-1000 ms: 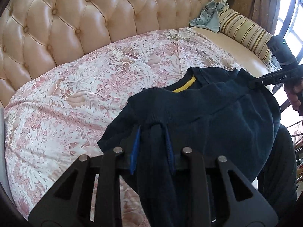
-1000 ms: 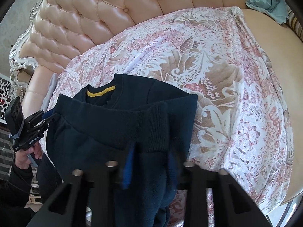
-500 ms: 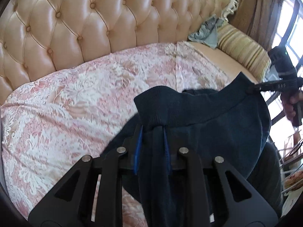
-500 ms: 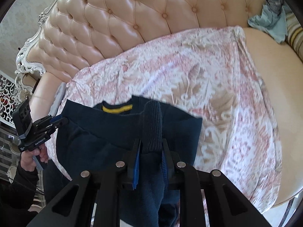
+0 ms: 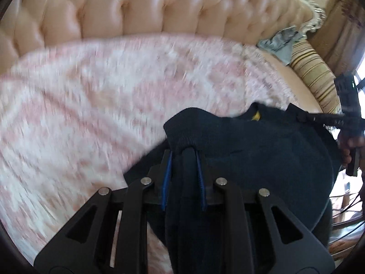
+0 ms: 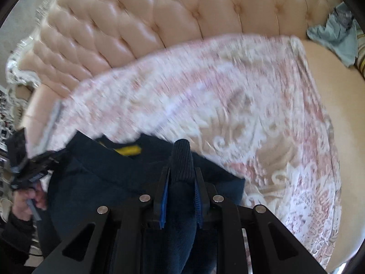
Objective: Fold clothes
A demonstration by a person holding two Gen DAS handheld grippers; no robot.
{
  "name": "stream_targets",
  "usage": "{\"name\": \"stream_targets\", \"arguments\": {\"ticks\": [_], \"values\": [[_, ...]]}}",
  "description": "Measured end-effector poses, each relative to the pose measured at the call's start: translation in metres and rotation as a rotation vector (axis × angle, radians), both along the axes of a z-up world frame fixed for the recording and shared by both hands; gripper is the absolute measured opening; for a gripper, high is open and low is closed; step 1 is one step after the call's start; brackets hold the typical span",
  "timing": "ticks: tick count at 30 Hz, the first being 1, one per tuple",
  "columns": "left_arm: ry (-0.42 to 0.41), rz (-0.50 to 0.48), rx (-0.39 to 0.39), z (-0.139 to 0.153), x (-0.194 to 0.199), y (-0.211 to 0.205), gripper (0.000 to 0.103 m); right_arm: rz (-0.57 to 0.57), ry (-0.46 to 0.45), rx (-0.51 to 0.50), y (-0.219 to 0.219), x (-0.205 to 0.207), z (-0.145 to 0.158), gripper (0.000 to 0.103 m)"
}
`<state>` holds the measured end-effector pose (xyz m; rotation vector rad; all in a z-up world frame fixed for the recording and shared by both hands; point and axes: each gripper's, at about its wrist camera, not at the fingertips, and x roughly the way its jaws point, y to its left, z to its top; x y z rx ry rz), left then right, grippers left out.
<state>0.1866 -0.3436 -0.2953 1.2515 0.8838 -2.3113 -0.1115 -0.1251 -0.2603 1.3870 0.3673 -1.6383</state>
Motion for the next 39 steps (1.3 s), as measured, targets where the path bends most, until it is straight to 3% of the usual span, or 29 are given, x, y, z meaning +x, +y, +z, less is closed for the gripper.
{"name": "stream_targets", "arguments": {"ticks": [2,4,6,10,13,14,15,16,17,19,21,25,29,31,36,38,39], "values": [[0.032,0.013,0.063,-0.003,0.008,-0.003,0.035,0.003,-0.007,0.018,0.005,0.005,-0.009,0.02],[0.097,0.017,0.123,0.0,0.016,-0.01,0.062,0.001,-0.021,0.016,0.009,0.005,-0.011,0.023],[0.171,0.005,0.222,0.001,0.021,-0.024,0.071,-0.002,-0.046,0.008,0.013,0.004,-0.008,0.025],[0.18,0.023,0.273,-0.003,0.013,-0.049,0.072,-0.01,-0.081,-0.008,0.012,-0.003,-0.006,0.056],[0.154,-0.016,0.35,-0.016,-0.004,-0.053,0.072,-0.017,-0.096,-0.003,0.007,-0.007,-0.009,0.058],[0.136,-0.031,0.339,-0.018,-0.01,-0.05,0.071,-0.009,-0.092,0.0,0.005,-0.005,-0.011,0.058],[0.117,-0.047,0.328,-0.019,-0.015,-0.047,0.069,0.002,-0.083,0.003,0.004,-0.003,-0.012,0.055],[0.113,-0.053,0.316,-0.018,-0.015,-0.044,0.037,0.019,-0.064,0.006,0.003,0.001,-0.012,0.033],[0.108,-0.06,0.304,-0.016,-0.016,-0.041,0.02,0.036,-0.047,0.009,0.002,0.005,-0.012,0.018],[0.098,-0.074,0.28,-0.014,-0.018,-0.034,0.018,0.052,-0.012,-0.001,0.004,0.013,-0.005,0.016],[0.132,-0.086,0.214,0.008,-0.007,-0.021,0.018,0.065,0.021,-0.037,0.011,0.024,0.011,0.015],[0.269,-0.058,0.195,0.049,0.019,-0.014,0.018,0.048,0.062,-0.145,0.026,0.038,0.052,0.015],[0.316,0.019,0.143,0.057,0.027,-0.026,0.018,0.057,0.121,-0.199,0.006,0.035,0.079,0.015],[0.295,0.07,0.147,0.037,0.022,-0.035,0.018,0.071,0.155,-0.2,-0.01,0.032,0.084,0.015],[0.18,0.091,0.164,-0.012,0.006,-0.034,0.018,0.062,0.093,-0.032,-0.035,0.014,0.01,0.015],[0.164,0.126,0.123,-0.002,0.015,-0.032,0.03,0.043,0.061,-0.027,-0.028,0.012,0.002,0.018],[0.156,0.143,0.102,0.002,0.02,-0.031,0.049,0.034,0.045,-0.025,-0.024,0.011,-0.002,0.021]]}}
